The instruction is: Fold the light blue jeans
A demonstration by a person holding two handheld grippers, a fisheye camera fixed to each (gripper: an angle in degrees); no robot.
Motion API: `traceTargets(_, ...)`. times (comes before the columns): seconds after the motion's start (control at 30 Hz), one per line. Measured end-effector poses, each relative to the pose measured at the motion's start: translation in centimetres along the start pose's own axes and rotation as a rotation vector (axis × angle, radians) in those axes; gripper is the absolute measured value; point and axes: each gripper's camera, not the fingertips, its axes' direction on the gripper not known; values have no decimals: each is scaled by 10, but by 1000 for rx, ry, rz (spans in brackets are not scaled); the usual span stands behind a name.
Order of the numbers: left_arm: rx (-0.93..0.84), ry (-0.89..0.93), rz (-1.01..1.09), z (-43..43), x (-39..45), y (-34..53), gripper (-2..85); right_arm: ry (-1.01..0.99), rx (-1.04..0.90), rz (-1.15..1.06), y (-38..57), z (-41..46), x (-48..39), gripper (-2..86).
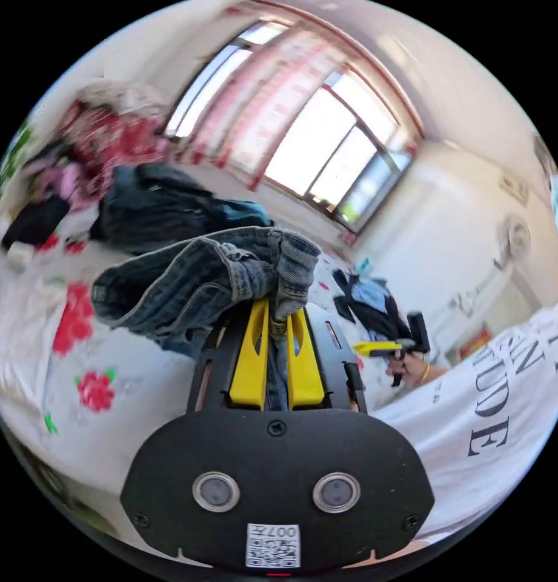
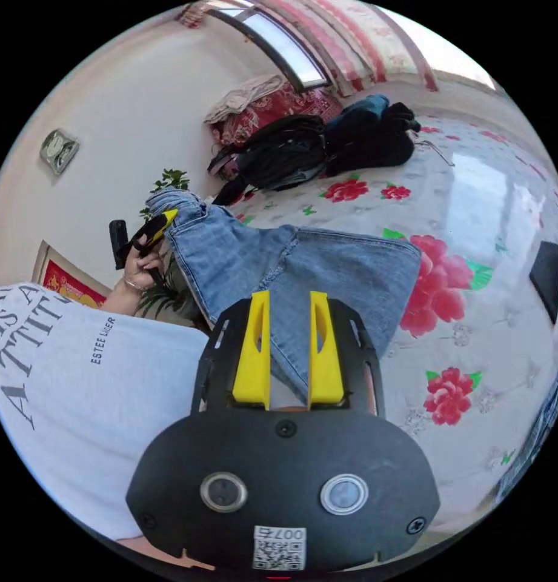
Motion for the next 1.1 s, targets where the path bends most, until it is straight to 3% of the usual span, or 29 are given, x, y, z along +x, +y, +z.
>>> traceTargets(0.13,-241,274,302,116,94,-27,60,9,108,187,23,-48,67,85)
traceTargets(0.23,-459,472,256,202,123,-1,93,-42,178,322,44,-70,116,92)
traceTargets(0.33,-470,516,155,220,117,22,95,-67,198,408,60,-82,154,100)
traceTargets(0.47,-468,339,-6,203,67,39,96,-113,180,497,75,-85,206,111)
traceTargets(0.53,-402,206,-193,177,22,53,101,-142,168,535,77,-83,228,116)
traceTargets(0.73,-331,81,-472,151,-36,82,127,-164,71,610,75,-75,282,124)
traceTargets(0.97,-310,113,-420,205,-56,19,150,-155,-34,559,40,-55,309,118)
traceTargets(1.1,-544,-71,-353,272,-72,-3,158,-113,-106,495,22,-54,315,115)
